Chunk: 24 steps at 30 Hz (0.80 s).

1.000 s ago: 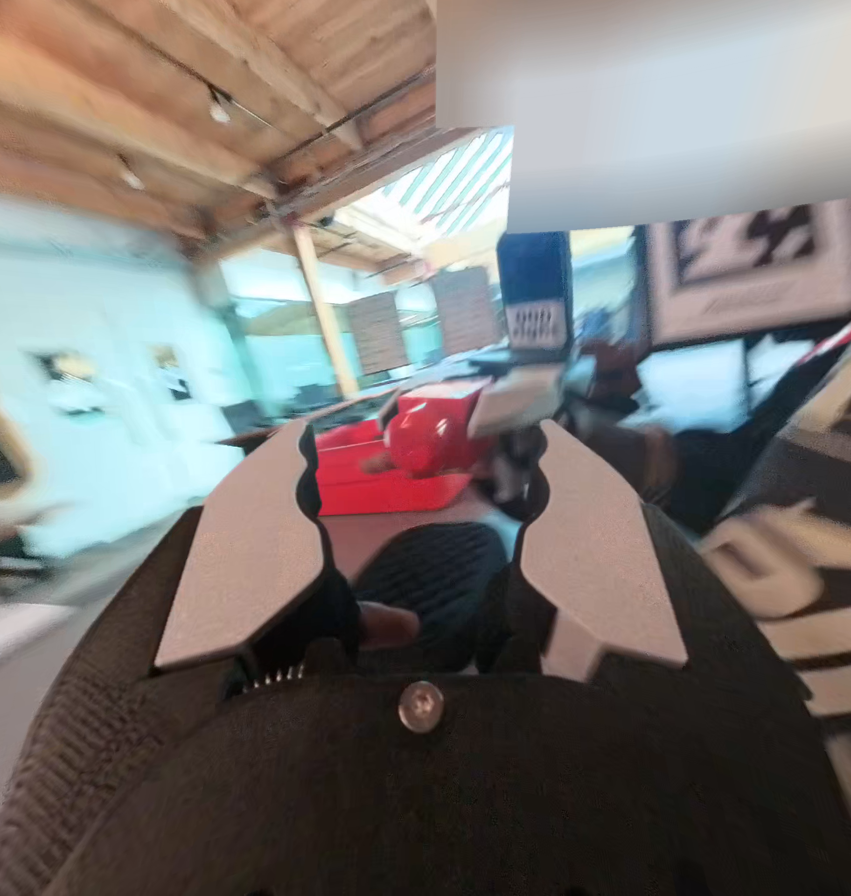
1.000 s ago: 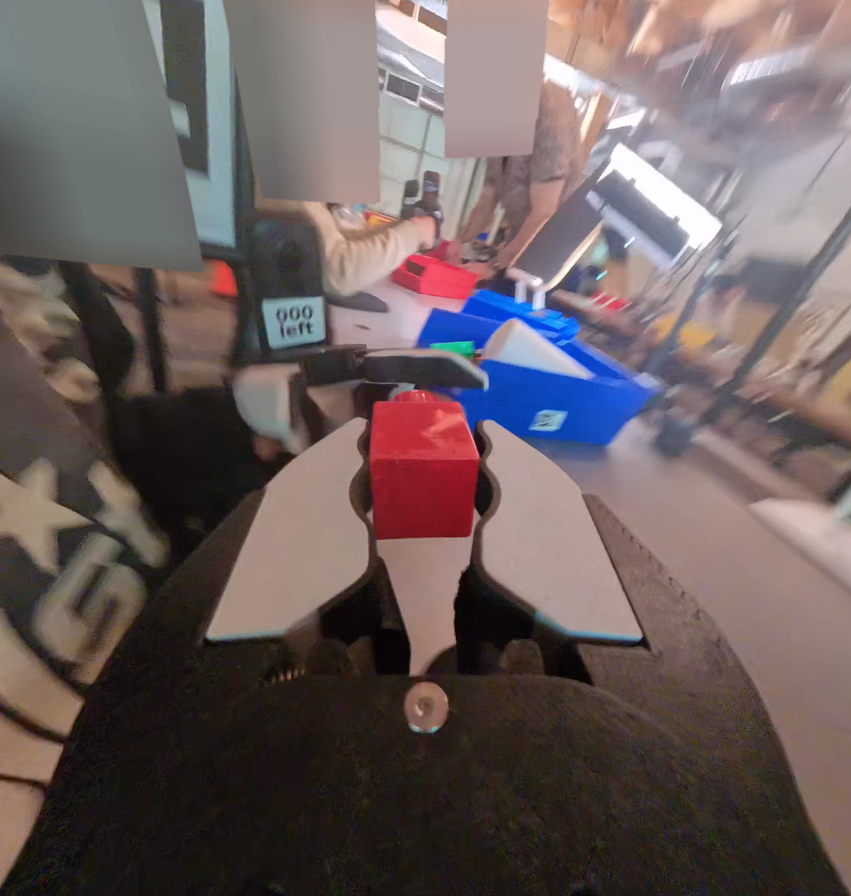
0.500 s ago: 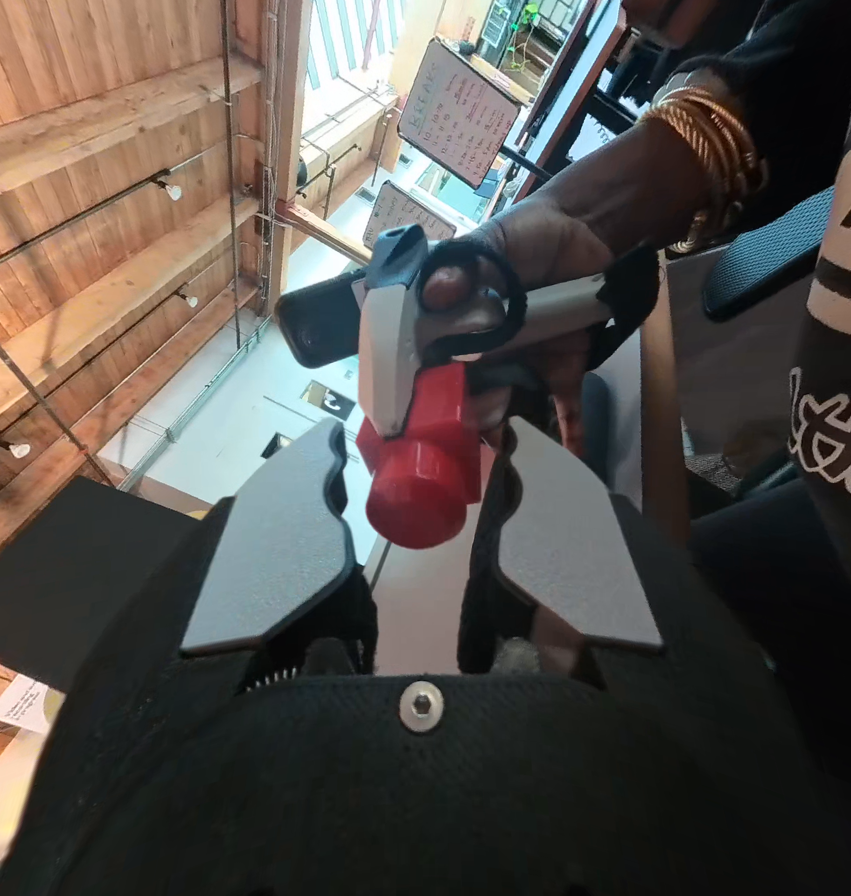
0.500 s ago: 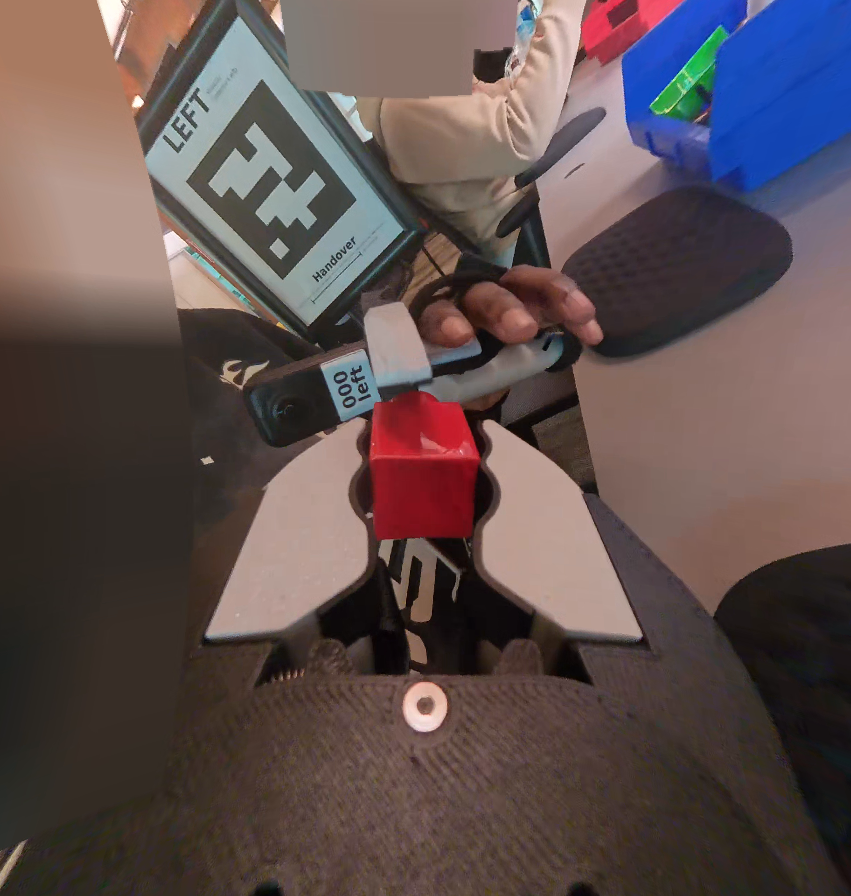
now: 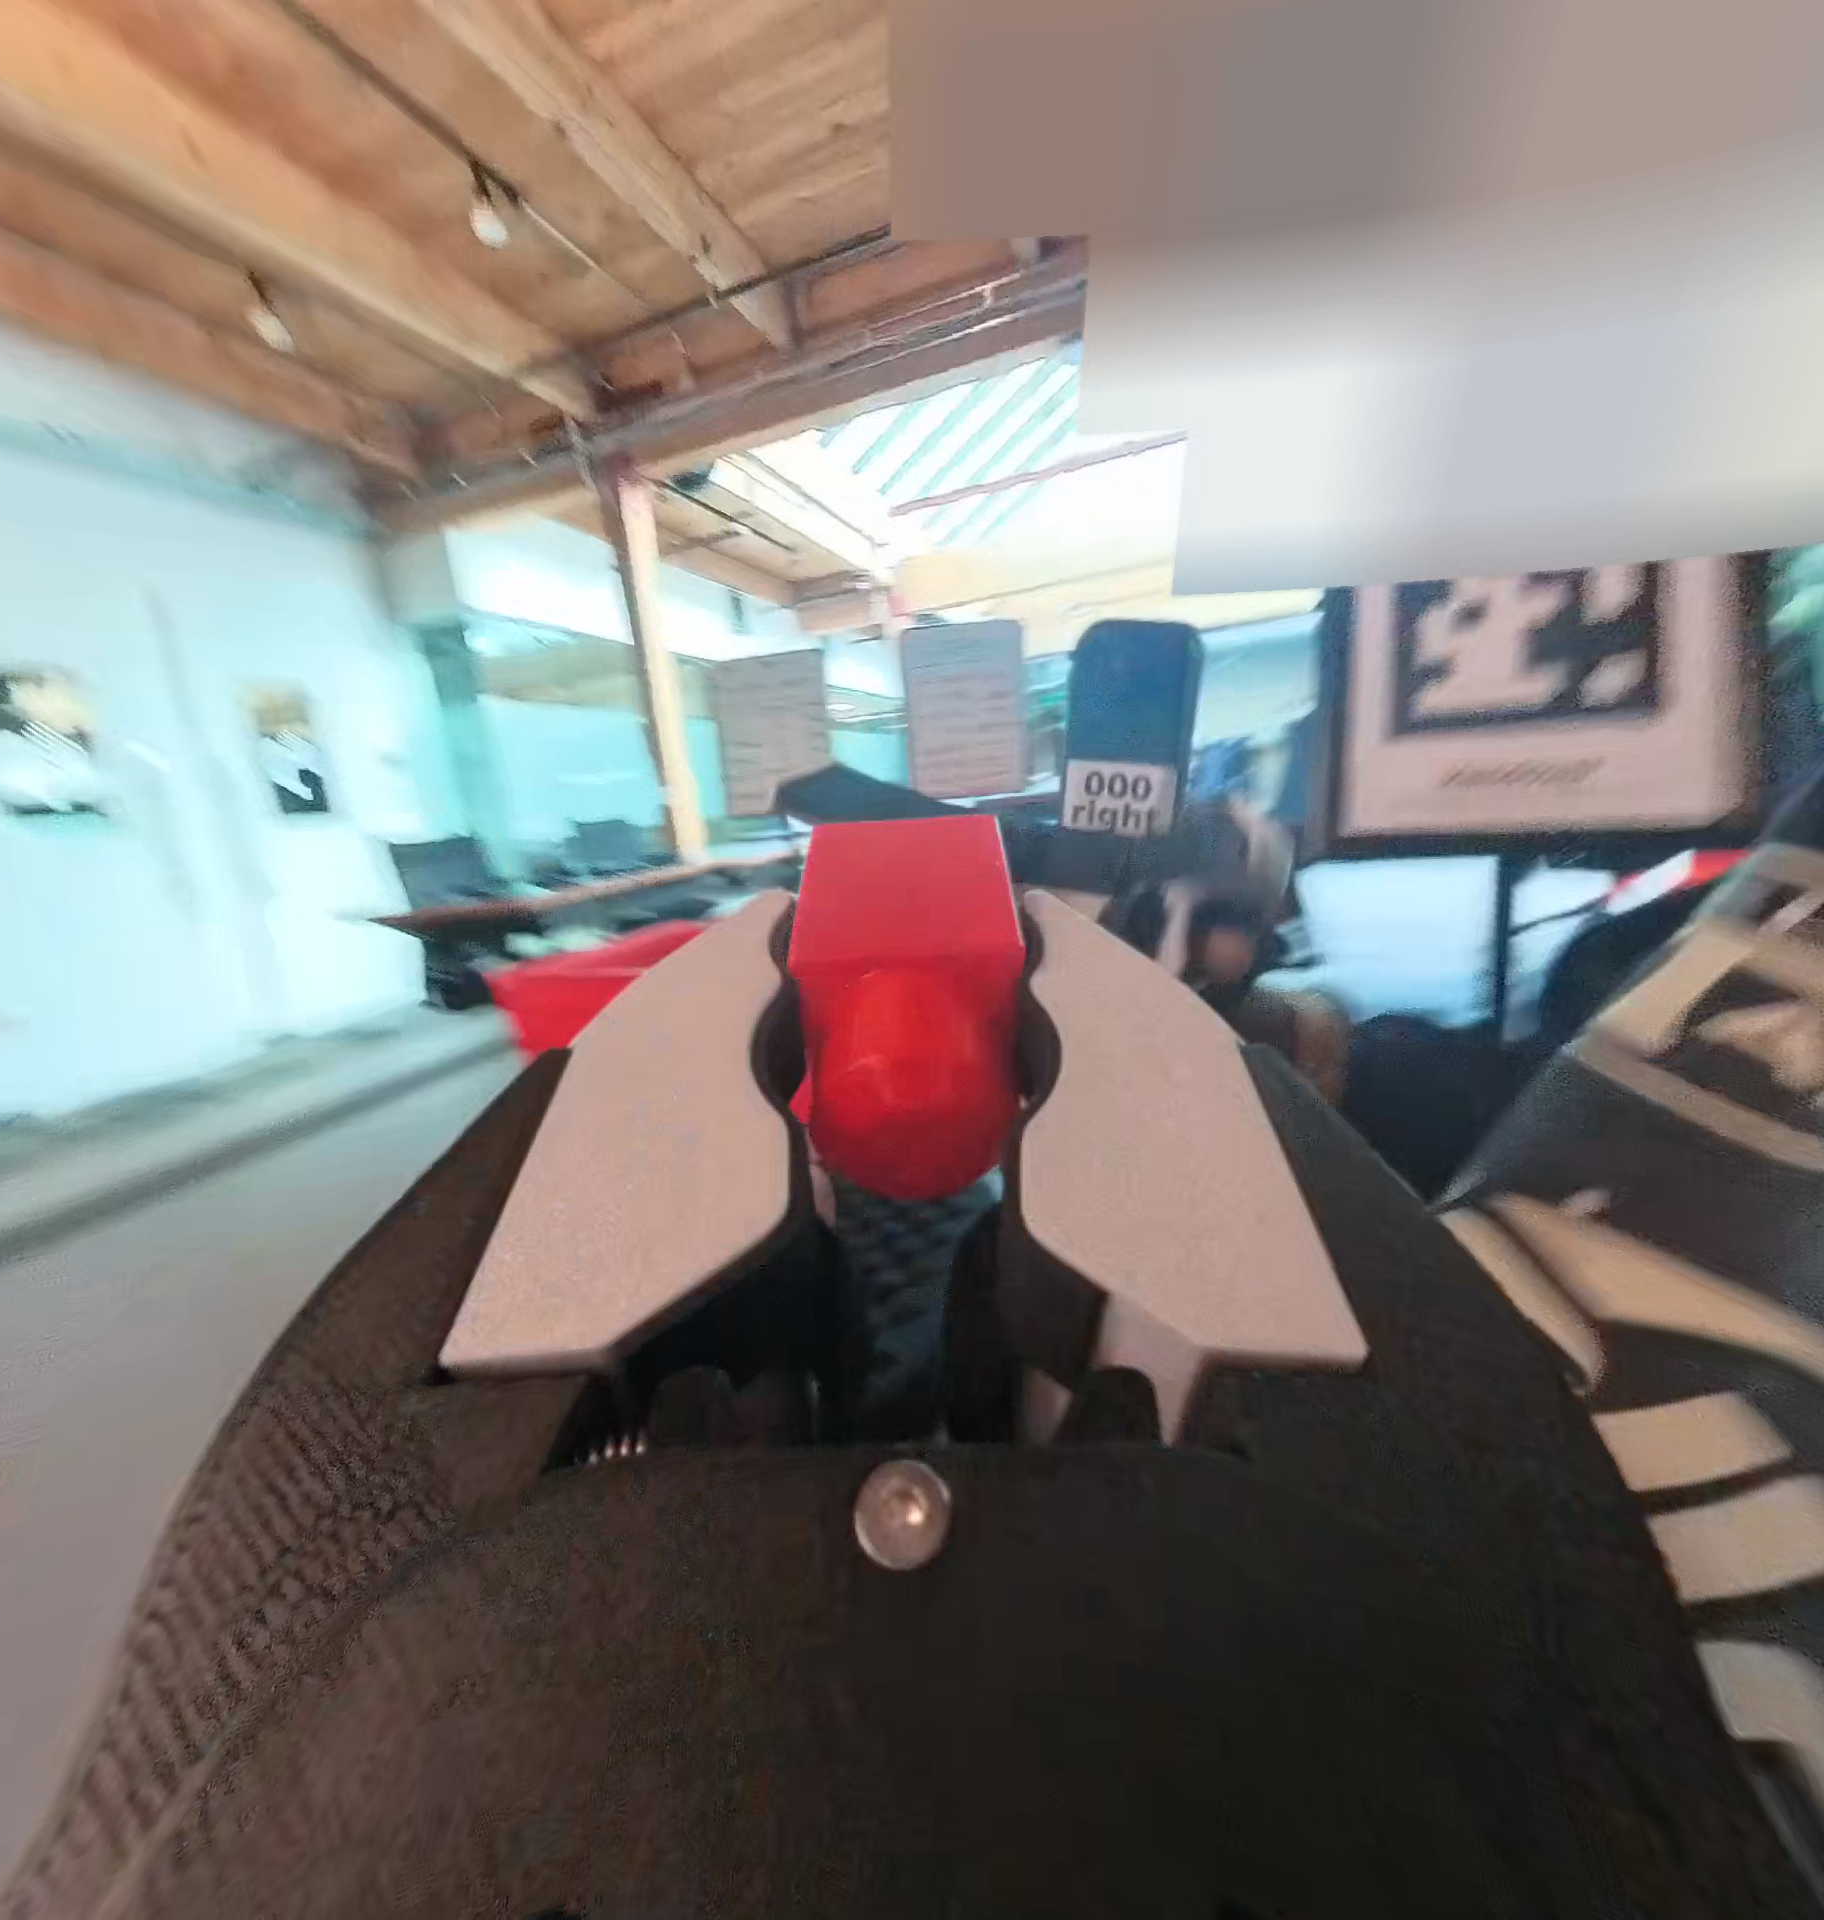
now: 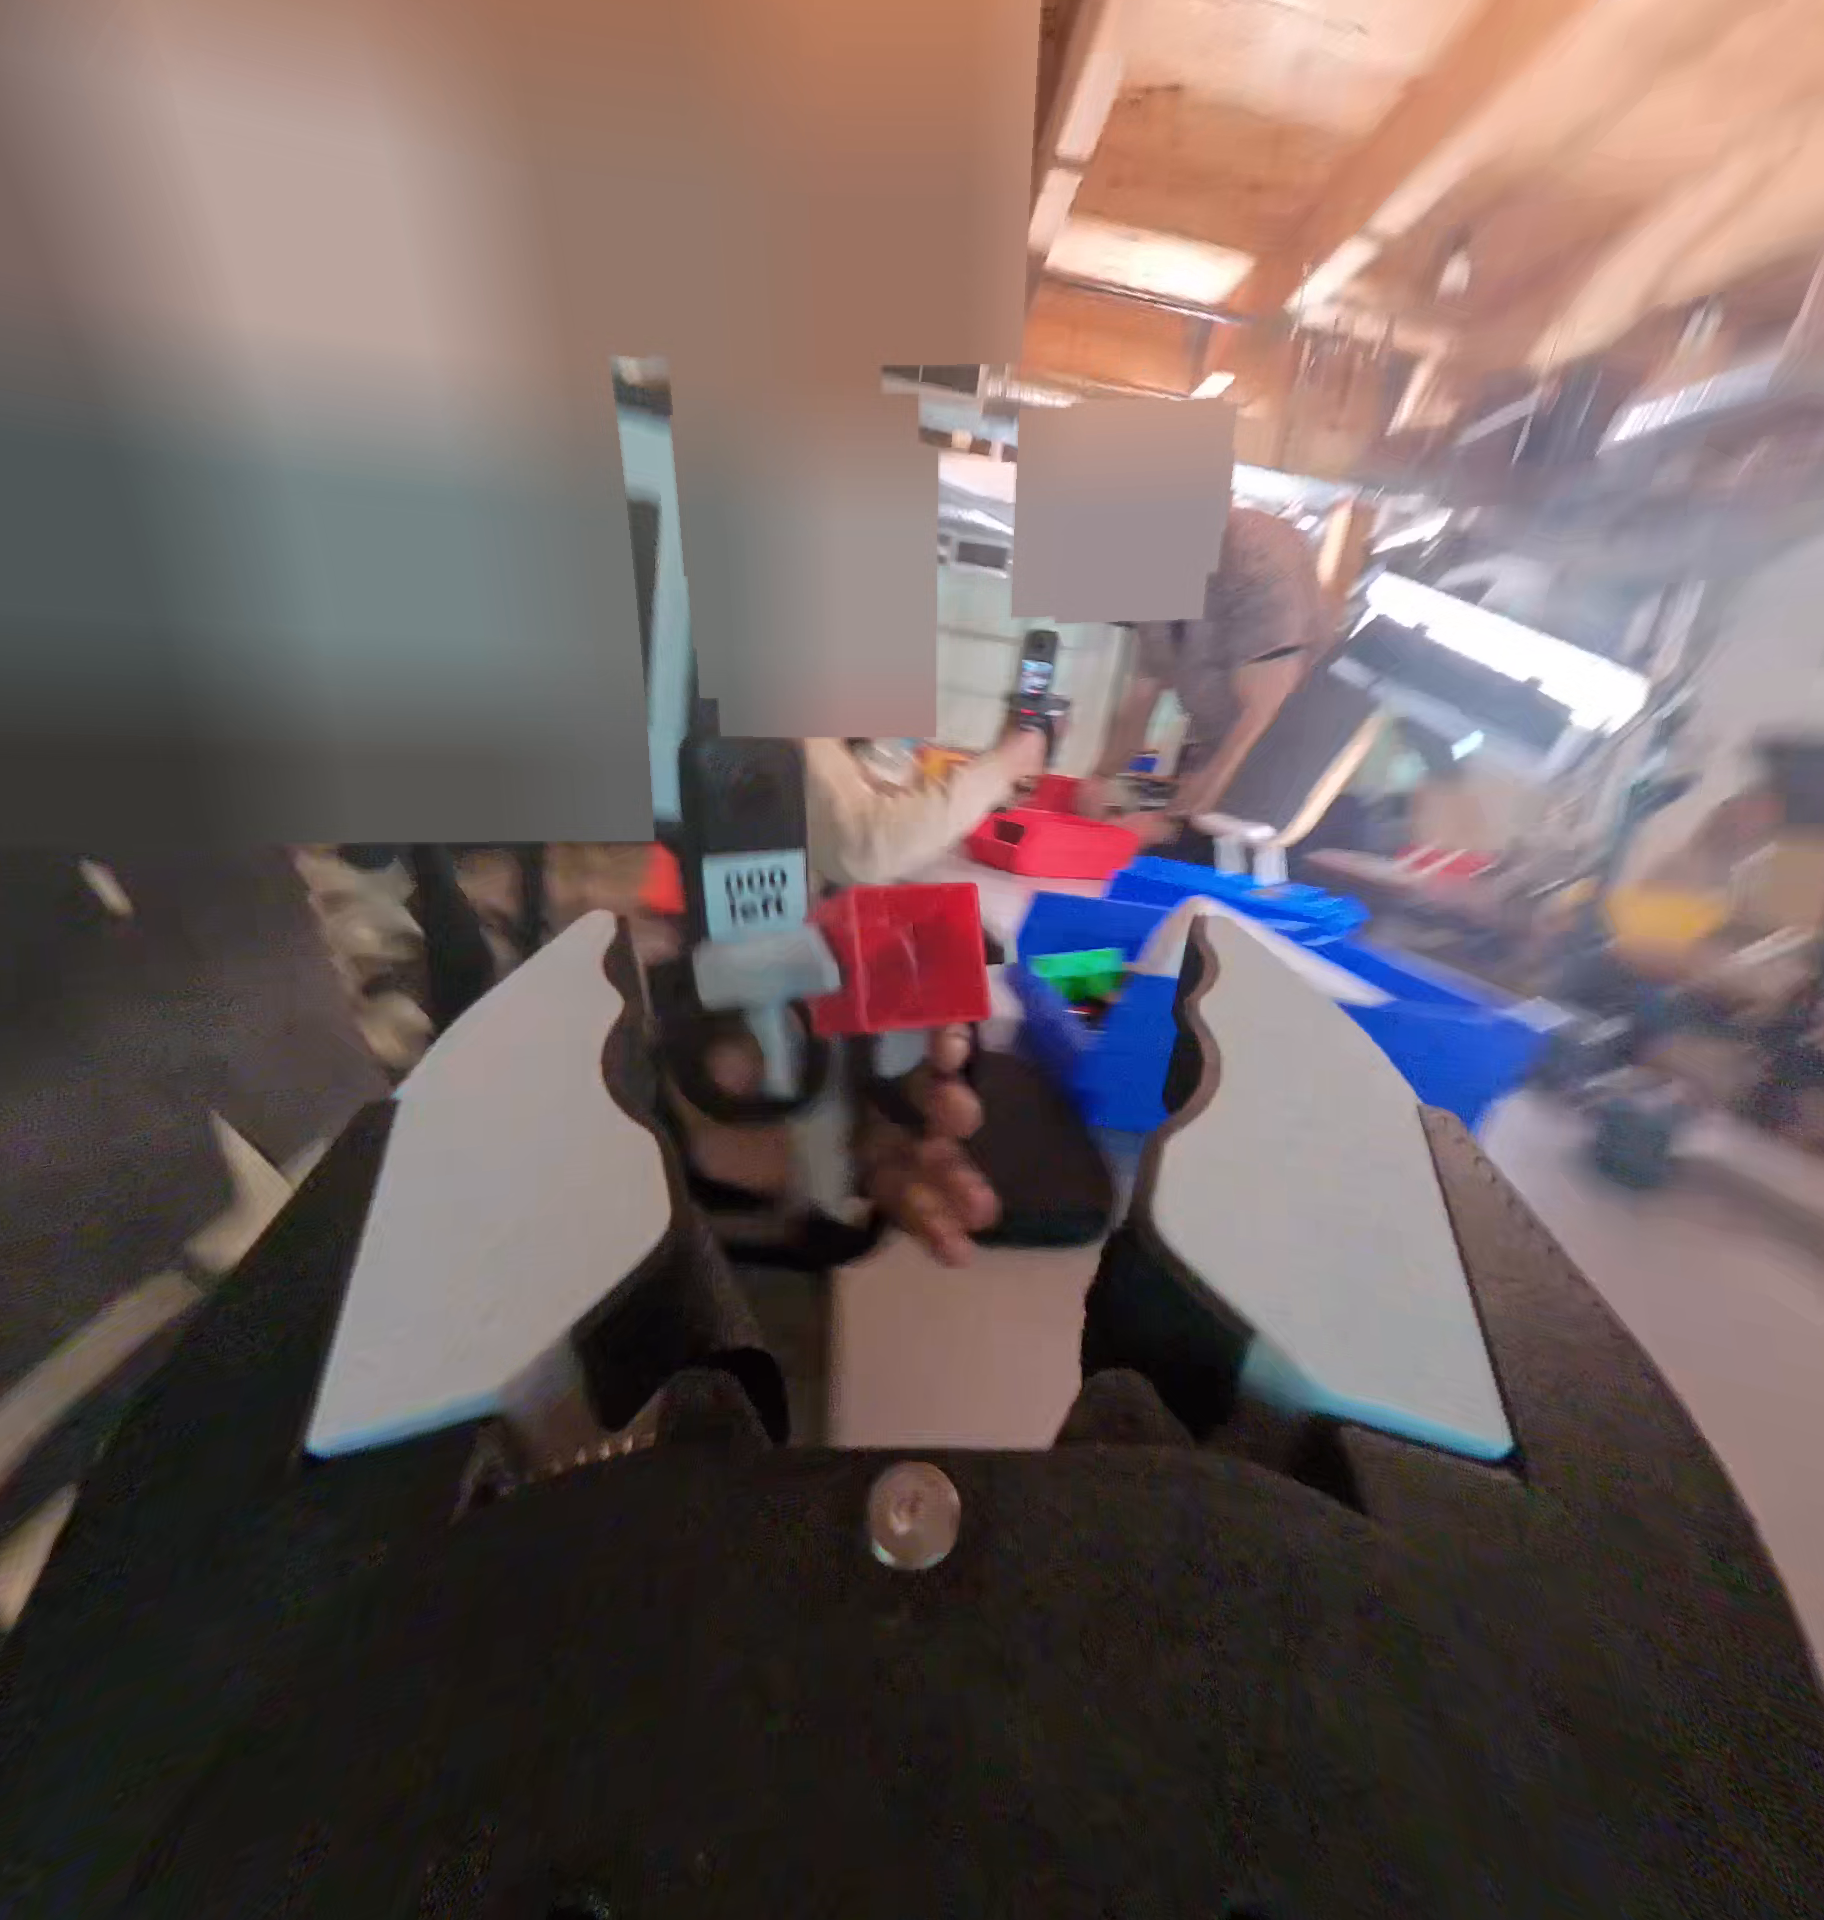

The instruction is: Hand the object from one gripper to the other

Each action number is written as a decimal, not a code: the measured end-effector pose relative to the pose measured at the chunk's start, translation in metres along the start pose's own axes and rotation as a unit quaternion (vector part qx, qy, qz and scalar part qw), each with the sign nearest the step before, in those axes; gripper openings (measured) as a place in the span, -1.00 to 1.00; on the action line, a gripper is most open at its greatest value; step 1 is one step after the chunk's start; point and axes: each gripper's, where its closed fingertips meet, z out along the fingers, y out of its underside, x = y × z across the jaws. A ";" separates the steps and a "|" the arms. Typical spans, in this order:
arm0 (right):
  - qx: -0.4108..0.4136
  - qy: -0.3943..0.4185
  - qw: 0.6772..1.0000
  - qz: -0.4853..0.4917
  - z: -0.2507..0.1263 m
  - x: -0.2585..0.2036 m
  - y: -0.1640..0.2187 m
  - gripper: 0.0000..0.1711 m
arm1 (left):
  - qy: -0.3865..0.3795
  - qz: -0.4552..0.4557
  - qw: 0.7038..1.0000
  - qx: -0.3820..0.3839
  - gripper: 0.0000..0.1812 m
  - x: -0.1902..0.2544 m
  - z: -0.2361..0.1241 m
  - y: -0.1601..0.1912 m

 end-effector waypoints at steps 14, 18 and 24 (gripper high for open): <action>-0.163 -0.019 0.869 -0.467 0.012 -0.026 0.062 -0.38 | 0.191 -0.369 0.903 -0.113 -0.59 0.049 0.011 0.043; -0.169 -0.013 0.876 -0.452 0.012 -0.024 0.061 -0.53 | 0.175 -0.364 0.911 -0.078 -0.59 0.039 0.012 0.036; -0.150 0.057 0.938 -0.308 0.005 0.002 0.040 -0.54 | 0.067 -0.136 0.985 0.083 -0.19 0.008 0.001 -0.010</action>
